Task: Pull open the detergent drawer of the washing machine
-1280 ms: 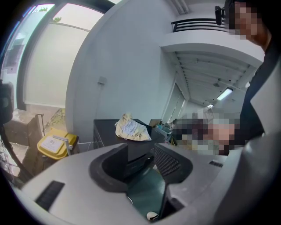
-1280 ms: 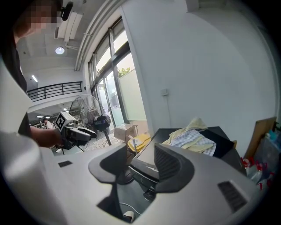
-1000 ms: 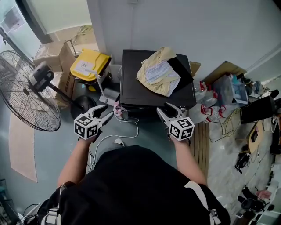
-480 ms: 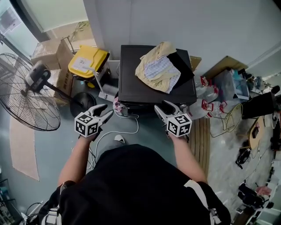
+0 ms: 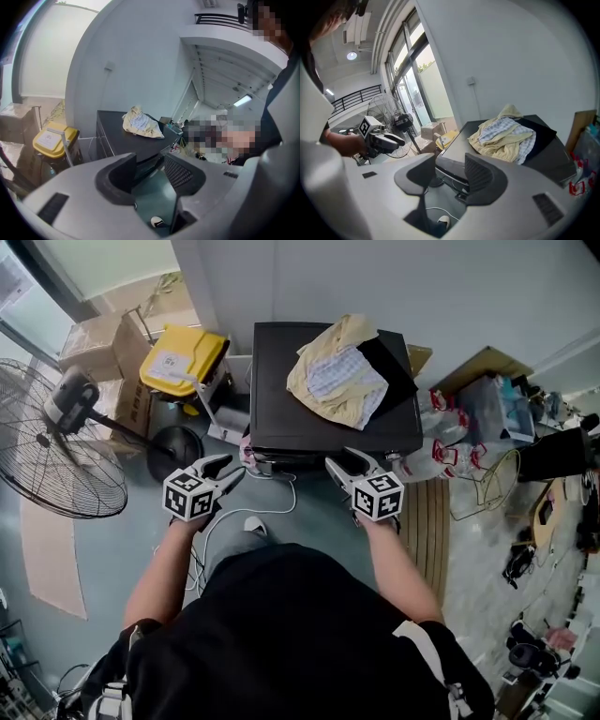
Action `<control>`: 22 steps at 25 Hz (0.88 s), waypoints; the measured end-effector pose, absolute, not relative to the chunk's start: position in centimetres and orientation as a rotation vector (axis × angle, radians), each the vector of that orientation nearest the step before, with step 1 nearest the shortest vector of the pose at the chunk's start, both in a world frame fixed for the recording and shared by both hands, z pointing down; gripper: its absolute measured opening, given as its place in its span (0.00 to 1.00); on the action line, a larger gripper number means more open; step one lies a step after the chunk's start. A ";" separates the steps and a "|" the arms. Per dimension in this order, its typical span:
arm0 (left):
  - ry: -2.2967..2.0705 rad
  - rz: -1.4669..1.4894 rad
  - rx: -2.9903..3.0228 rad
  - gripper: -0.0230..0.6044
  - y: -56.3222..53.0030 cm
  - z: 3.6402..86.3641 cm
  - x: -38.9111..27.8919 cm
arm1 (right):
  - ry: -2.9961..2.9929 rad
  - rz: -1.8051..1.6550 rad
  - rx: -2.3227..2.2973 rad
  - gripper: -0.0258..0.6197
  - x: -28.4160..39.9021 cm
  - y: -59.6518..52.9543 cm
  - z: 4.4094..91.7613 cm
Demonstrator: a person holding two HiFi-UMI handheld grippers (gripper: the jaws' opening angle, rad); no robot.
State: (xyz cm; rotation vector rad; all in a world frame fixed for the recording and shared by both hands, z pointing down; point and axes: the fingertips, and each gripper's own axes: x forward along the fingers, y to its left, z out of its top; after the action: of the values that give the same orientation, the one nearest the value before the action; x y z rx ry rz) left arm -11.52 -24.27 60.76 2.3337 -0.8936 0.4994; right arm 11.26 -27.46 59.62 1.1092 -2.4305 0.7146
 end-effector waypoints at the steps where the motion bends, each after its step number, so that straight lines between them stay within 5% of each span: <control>1: -0.886 0.506 2.328 0.33 -24.4 61.1 -11.4 | -2.424 0.722 1.106 0.35 11.2 -27.5 60.0; 22: -0.844 0.609 2.234 0.33 -25.7 69.5 -11.4 | -2.261 0.866 1.045 0.35 10.5 -27.1 69.8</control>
State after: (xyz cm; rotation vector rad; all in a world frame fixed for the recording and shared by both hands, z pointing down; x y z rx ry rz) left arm -11.40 -25.68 69.53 2.2337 -0.8442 0.6092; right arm 10.51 -27.11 69.82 1.0445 -2.2614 0.8658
